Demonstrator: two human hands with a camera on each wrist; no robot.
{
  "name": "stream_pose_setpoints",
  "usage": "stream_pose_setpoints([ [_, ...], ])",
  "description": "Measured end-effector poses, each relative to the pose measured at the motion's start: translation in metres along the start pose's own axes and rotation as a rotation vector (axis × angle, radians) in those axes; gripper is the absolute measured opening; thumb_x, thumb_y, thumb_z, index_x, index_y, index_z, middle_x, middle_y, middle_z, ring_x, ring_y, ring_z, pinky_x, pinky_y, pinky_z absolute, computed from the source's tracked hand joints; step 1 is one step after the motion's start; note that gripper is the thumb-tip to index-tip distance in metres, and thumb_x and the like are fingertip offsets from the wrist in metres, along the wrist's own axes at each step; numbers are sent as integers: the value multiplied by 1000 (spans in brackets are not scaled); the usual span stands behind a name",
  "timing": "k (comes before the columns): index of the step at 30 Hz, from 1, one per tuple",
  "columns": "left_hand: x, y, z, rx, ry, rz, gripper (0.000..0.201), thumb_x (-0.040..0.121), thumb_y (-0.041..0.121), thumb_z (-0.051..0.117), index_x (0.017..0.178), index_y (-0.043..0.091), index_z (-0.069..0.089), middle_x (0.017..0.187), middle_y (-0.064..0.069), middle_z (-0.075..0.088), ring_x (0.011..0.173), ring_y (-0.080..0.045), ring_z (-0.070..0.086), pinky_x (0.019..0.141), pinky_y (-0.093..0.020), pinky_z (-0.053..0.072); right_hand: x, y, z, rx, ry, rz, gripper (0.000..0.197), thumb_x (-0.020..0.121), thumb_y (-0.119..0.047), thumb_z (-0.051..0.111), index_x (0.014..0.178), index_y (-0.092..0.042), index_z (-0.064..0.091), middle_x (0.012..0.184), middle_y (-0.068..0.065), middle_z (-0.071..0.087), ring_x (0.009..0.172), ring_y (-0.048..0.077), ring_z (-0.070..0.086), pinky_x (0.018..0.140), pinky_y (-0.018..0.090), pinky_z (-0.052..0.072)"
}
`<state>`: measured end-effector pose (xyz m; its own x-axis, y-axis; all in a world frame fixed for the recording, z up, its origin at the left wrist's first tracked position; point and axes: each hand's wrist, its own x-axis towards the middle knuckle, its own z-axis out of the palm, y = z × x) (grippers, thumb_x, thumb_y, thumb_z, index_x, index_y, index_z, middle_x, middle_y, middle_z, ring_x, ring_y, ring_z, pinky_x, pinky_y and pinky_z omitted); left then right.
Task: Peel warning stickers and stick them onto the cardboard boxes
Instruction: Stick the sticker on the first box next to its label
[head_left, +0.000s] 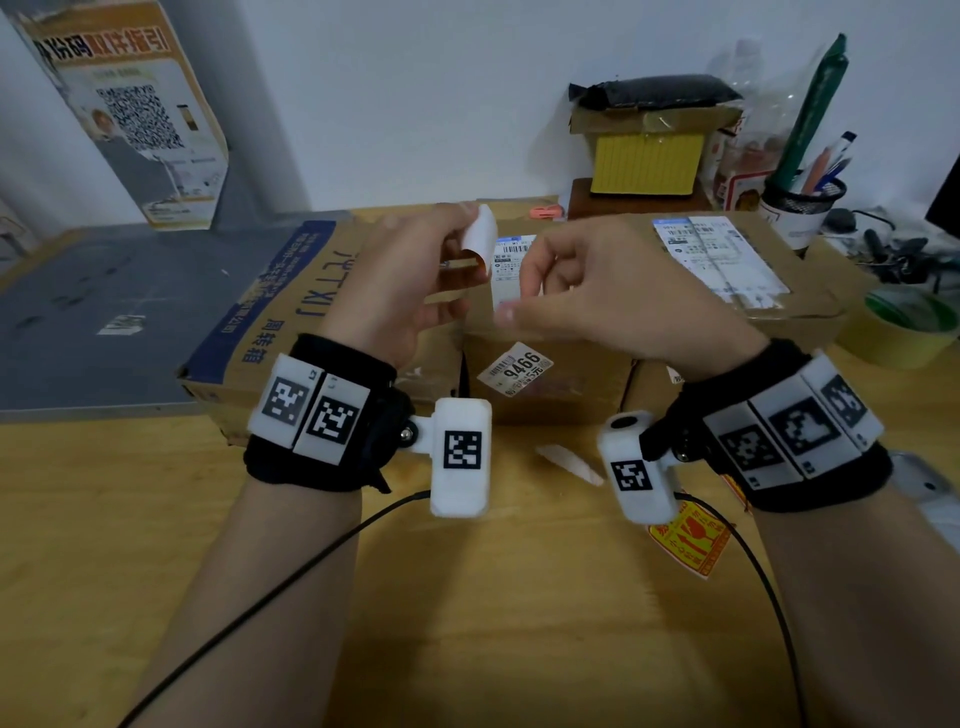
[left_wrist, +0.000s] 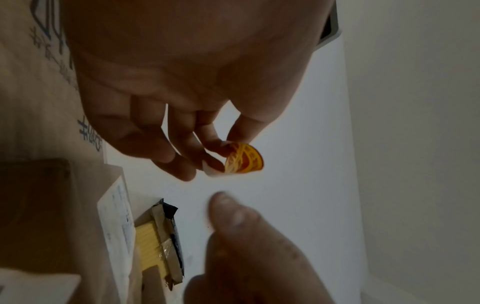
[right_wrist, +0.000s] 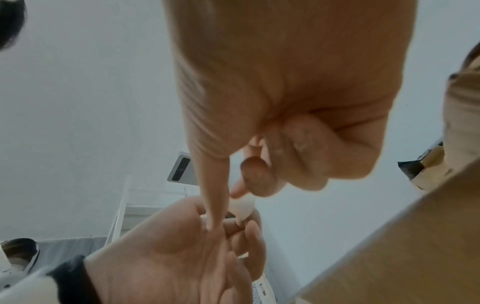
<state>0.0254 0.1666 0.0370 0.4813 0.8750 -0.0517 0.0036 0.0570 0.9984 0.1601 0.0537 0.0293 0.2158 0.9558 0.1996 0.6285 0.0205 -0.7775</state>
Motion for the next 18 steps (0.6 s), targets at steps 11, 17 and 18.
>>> stream_pose_setpoints([
  [11,-4,-8,11,237,-102,0,18,99,22,53,112,13,62,94,-10,67,69,-23,64,47,-24,47,1,-2,3,-17,157,-68,30,75,-29,88,94,-21,67,89,-2,65,57,-7,50,58,10,35],
  [17,-7,-7,11,188,-149,-20,26,103,25,47,120,9,58,93,-9,69,55,-20,68,43,-23,44,1,0,1,-90,222,-83,12,82,-29,78,90,-27,69,107,-4,73,55,-14,53,54,6,34],
  [18,-7,-7,11,173,-154,-23,27,104,25,46,121,8,57,94,-10,69,55,-21,68,44,-23,44,1,0,0,-90,231,-83,11,83,-31,78,90,-27,70,109,-4,74,55,-14,53,54,6,33],
])
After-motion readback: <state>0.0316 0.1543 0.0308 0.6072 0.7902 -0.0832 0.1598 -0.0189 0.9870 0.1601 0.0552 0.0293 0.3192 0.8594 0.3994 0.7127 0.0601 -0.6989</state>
